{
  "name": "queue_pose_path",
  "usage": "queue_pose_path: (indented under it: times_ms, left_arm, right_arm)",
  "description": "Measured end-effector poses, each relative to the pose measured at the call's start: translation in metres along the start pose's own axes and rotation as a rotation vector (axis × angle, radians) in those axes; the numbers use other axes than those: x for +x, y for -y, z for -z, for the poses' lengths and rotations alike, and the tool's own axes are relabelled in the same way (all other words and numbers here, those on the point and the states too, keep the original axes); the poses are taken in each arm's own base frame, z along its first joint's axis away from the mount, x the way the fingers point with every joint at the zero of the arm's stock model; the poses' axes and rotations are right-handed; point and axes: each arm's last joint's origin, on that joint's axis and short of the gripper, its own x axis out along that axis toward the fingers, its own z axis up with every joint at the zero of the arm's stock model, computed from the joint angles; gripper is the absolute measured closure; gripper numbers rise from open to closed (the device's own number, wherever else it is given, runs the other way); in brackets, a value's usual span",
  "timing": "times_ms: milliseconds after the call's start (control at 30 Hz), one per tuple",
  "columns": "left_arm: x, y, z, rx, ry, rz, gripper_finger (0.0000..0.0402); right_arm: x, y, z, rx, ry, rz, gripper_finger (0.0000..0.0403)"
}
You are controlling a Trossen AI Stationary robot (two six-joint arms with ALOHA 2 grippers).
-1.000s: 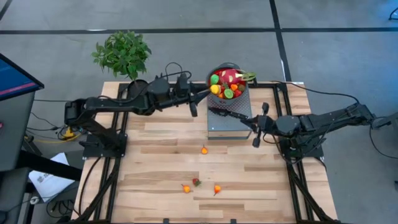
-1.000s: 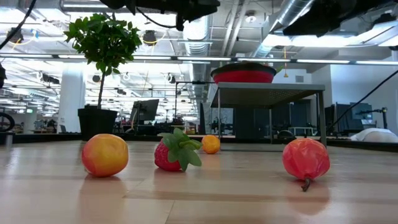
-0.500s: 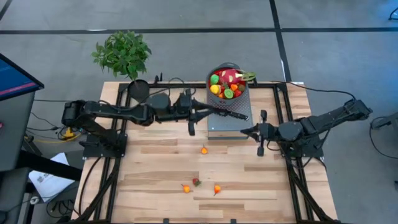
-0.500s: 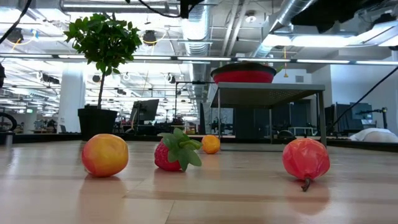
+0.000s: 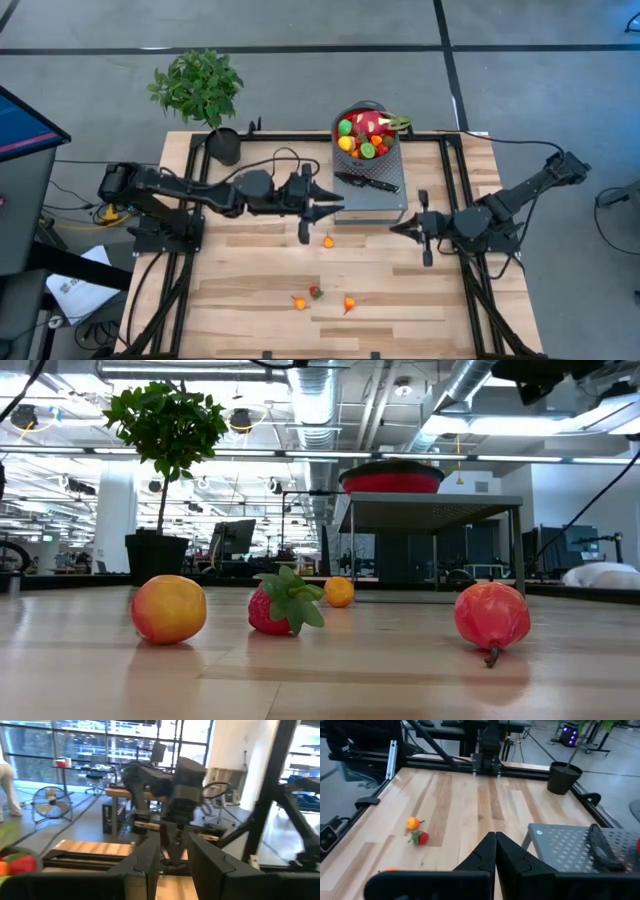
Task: Pick & Place Fruit
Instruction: Put the yellow pear into the red colander on the shelf
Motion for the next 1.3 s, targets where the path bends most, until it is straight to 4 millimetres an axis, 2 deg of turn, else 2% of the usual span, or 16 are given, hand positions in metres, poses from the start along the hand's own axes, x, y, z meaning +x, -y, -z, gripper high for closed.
queue_pose_path:
  times_ms: [267, 400, 567, 967, 1300]
  left_arm:
    - [-0.004, 0.028, 0.004, -0.006, -0.014, 0.086, 0.0312]
    - [-0.008, 0.04, 0.014, -0.005, -0.044, 0.114, 0.0312]
    - [-0.014, 0.049, 0.03, -0.067, -0.086, 0.047, 0.0312]
    - [-0.024, 0.05, 0.059, -0.278, -0.164, -0.017, 0.0312]
    - [-0.03, 0.047, 0.074, -0.365, -0.205, -0.042, 0.0312]
  right_arm:
    - [0.009, -0.007, 0.003, -0.02, -0.03, -0.006, 0.0403]
    - [0.017, -0.012, 0.004, -0.019, -0.028, -0.006, 0.0403]
    - [0.025, -0.017, 0.004, -0.02, -0.018, -0.007, 0.0403]
    - [0.034, -0.023, 0.006, -0.026, -0.027, -0.006, 0.0403]
    - [0.039, -0.026, 0.01, -0.04, -0.049, -0.004, 0.0403]
